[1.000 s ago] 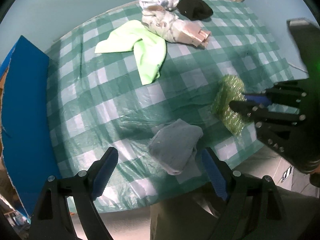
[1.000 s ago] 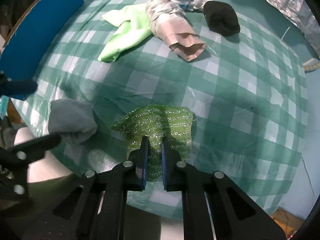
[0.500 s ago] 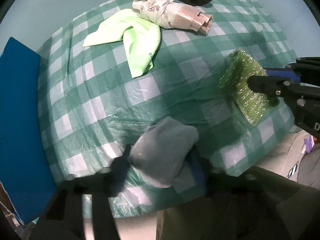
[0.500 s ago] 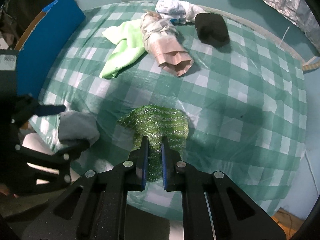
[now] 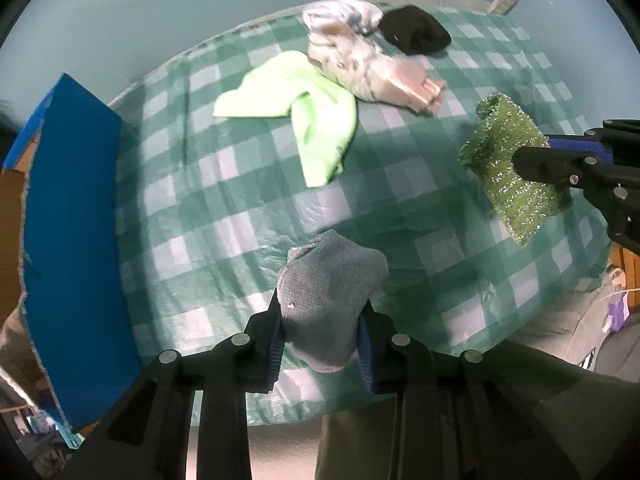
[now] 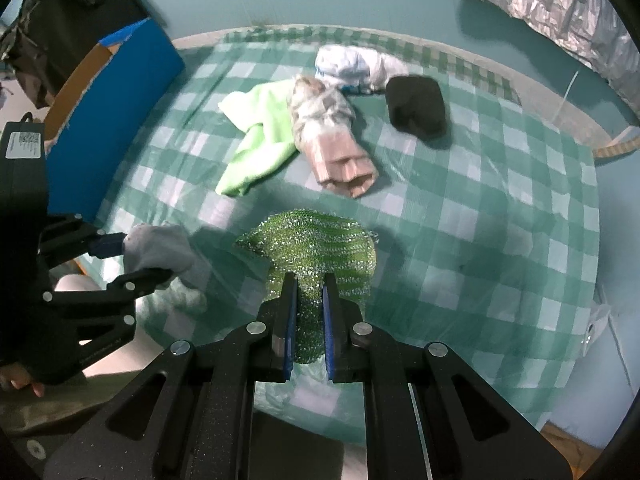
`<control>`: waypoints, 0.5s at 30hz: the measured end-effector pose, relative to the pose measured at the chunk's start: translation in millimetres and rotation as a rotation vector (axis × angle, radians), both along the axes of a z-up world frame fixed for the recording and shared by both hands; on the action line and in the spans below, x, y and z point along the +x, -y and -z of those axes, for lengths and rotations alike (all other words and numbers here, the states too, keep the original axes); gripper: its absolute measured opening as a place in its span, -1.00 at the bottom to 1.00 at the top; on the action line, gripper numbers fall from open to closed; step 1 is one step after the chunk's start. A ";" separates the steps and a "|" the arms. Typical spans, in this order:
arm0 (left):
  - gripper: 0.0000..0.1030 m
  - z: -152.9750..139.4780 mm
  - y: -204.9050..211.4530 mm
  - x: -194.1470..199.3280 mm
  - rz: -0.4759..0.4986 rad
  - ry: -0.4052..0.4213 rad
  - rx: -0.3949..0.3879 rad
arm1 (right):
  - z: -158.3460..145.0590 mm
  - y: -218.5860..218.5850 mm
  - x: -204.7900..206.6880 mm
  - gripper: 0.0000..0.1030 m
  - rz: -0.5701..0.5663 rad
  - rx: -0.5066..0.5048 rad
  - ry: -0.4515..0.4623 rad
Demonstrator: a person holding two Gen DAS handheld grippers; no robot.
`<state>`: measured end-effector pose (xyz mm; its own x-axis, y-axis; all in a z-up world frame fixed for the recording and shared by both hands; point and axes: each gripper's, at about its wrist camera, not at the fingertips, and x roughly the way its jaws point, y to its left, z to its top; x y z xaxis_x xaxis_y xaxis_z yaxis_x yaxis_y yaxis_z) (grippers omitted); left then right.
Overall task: Organize soft objects
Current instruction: 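Close the left tool on the grey sock while the right tool lifts the scrubber, then carry the grey sock with the left tool while the right tool carries the scrubber over the box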
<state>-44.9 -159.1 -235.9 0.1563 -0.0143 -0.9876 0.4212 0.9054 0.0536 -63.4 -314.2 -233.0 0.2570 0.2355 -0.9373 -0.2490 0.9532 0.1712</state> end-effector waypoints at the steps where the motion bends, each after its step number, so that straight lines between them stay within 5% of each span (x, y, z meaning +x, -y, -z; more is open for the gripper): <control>1: -0.39 -4.4 -2.6 1.7 -0.007 0.009 0.003 | -3.4 -0.6 1.1 -0.83 -0.003 0.003 0.004; 15: -0.39 -54.9 -32.2 13.9 -0.101 0.115 -0.001 | -49.9 -20.0 22.2 -0.83 -0.054 0.007 0.061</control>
